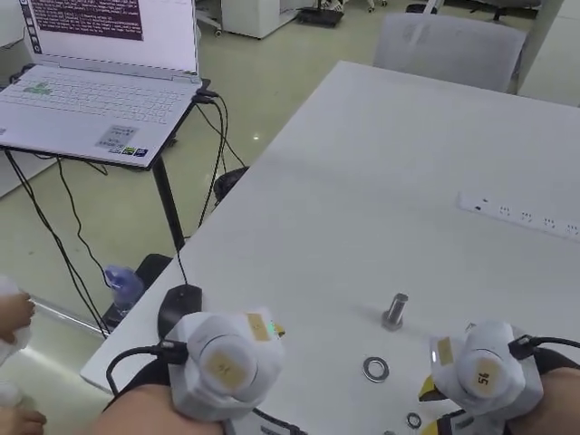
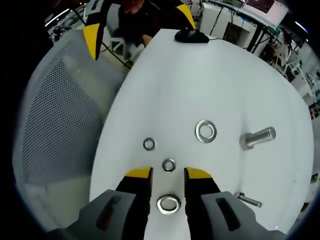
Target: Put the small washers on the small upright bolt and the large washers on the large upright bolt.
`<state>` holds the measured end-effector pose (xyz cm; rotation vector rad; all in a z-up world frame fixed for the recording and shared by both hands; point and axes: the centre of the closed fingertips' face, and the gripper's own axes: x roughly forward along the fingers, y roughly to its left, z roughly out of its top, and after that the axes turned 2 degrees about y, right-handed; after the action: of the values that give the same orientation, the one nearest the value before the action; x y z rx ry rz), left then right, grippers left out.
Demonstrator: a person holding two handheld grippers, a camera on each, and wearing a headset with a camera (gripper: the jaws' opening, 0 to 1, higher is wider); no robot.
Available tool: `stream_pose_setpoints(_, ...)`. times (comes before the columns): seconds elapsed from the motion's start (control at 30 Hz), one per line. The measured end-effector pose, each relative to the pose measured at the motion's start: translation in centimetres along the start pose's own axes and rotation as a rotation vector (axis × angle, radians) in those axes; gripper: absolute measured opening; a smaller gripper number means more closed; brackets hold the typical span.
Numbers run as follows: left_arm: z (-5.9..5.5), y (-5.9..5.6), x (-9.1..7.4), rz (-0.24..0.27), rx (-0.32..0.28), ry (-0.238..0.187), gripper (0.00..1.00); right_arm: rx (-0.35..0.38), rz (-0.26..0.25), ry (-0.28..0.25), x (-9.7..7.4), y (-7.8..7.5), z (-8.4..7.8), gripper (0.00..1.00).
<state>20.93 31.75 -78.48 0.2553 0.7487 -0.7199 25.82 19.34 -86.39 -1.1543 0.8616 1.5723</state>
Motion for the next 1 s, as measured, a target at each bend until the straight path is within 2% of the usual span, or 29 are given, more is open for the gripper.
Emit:
stream_pose_setpoints(0.5,-0.1,-0.2,-0.3,0.003,-0.001,0.006,0.82,0.016,0.000,0.013,1.6,0.2,-0.1,0.25)
stream_pose_setpoints(1.0,-0.4,-0.5,-0.5,0.009,-0.014,0.002,0.80,-0.003,-0.018,0.022,1.5,0.0,-0.2,0.20)
